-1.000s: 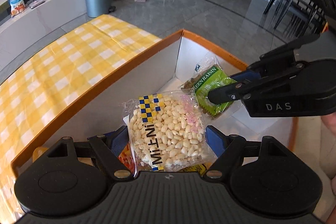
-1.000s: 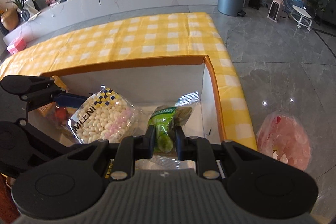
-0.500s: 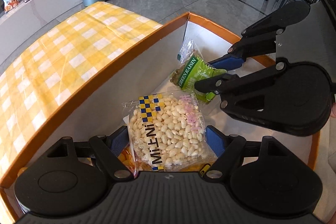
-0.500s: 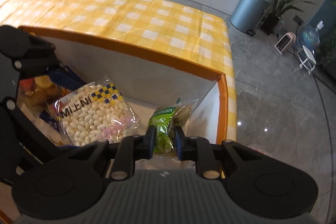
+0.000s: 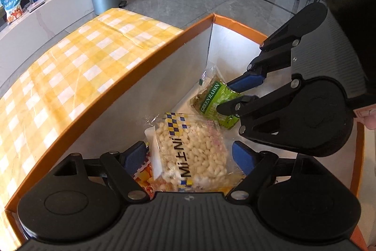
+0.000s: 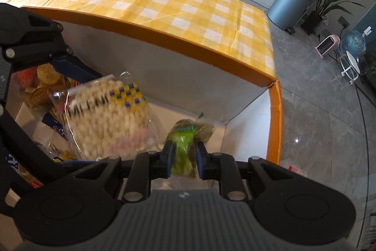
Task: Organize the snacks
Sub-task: 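Open both tools to drop the raisin and peanut bags into the box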
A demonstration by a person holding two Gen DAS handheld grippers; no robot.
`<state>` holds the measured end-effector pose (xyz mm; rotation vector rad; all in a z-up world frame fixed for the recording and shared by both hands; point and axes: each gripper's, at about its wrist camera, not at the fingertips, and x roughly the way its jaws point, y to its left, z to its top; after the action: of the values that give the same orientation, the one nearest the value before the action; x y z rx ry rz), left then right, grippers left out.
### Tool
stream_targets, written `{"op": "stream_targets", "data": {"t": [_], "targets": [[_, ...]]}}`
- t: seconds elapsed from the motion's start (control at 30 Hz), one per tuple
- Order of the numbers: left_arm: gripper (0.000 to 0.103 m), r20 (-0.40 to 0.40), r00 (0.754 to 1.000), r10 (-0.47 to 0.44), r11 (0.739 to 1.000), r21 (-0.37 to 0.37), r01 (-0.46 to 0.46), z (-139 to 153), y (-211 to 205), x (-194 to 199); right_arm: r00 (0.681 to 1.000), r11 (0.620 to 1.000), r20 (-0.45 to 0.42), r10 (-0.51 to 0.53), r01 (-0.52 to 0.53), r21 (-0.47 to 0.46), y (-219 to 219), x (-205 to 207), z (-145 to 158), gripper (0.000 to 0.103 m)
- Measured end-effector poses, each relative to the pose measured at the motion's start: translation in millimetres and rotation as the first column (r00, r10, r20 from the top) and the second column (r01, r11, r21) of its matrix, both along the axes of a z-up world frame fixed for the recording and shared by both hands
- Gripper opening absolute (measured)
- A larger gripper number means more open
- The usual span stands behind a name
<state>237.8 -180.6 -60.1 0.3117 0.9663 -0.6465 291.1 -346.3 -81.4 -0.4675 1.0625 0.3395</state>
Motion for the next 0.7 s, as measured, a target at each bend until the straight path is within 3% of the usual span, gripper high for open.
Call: {"op": "stream_targets", "data": {"t": [0.13,0.5,0.7], "targets": [[0.098,-0.004,1.0,0.012,1.0,-0.018,-0.012,6.5,5.5,2.0,1.0,1.0,0.004,-0.009,0.009,0.008,0.4,-0.8,3.6,0.022],[0.099,0.046,0.999,0.006,1.0,-0.024,-0.004,26.2,13.5,-16.4,0.997,0.996,0.046,-0.069,0.067,0.062,-2.2,-12.4,29.7,0.046],[0.099,0.064,0.997,0.03,0.998,-0.05,-0.027,40.8,22.2,-29.4,0.988,0.986,0.1,-0.12,0.107,0.129,0.5,-27.6,54.7,0.052]]}}
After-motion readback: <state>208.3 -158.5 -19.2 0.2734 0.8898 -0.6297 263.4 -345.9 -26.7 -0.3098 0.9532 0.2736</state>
